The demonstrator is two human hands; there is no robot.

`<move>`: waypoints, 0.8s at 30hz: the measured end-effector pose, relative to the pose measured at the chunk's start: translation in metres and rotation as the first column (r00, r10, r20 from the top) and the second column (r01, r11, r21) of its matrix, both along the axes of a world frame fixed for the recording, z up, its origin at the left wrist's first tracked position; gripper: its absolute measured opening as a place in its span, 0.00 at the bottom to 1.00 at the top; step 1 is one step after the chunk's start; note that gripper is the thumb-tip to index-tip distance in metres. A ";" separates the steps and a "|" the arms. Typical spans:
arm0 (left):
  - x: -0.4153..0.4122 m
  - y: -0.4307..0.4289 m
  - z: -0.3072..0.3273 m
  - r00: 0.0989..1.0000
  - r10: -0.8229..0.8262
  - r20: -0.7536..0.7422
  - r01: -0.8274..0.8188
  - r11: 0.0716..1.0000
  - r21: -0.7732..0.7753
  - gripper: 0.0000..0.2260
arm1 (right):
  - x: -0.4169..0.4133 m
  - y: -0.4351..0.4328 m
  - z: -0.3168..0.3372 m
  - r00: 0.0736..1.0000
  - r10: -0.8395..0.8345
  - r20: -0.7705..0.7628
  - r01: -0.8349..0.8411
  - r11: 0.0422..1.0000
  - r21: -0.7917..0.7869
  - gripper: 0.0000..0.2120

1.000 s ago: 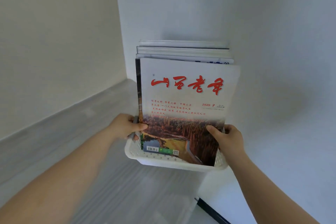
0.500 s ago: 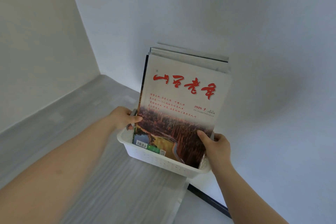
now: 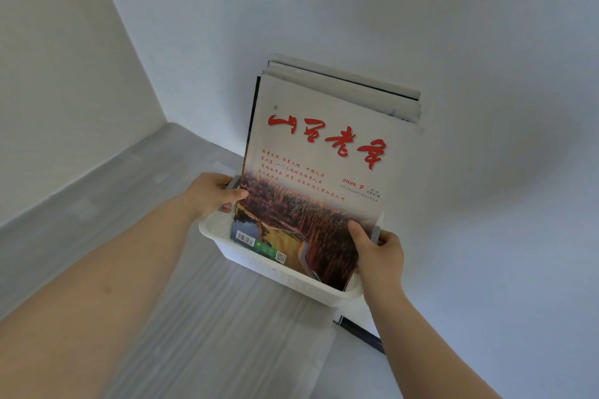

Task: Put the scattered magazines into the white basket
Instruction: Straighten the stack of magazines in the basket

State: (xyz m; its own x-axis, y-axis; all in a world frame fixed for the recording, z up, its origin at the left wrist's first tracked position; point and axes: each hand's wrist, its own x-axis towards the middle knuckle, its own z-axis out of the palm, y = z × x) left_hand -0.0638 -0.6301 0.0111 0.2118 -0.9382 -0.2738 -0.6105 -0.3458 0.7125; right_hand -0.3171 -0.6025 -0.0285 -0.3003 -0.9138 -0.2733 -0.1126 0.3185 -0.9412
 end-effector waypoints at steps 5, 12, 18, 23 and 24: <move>-0.005 0.002 -0.004 1.000 0.004 0.004 -0.004 0.999 -0.033 0.11 | 0.001 0.005 -0.002 0.997 -0.045 0.057 0.045 0.999 -0.008 0.13; -0.011 0.011 0.000 0.988 0.137 0.069 -0.132 0.988 -0.078 0.24 | -0.011 0.011 0.003 0.999 0.036 0.022 -0.036 0.999 0.010 0.17; -0.026 0.038 0.000 0.944 0.327 -0.035 -0.328 0.928 -0.178 0.26 | -0.056 -0.008 0.037 0.887 0.339 -0.313 -0.355 0.935 0.006 0.37; -0.050 0.016 0.033 0.929 0.198 -0.313 -0.253 0.956 -0.146 0.28 | -0.042 -0.033 0.068 0.769 0.564 -0.301 -0.572 0.818 0.070 0.37; -0.055 0.012 0.036 0.927 0.170 -0.334 -0.222 0.967 -0.124 0.27 | -0.038 -0.036 0.070 0.772 0.566 -0.289 -0.575 0.816 0.062 0.35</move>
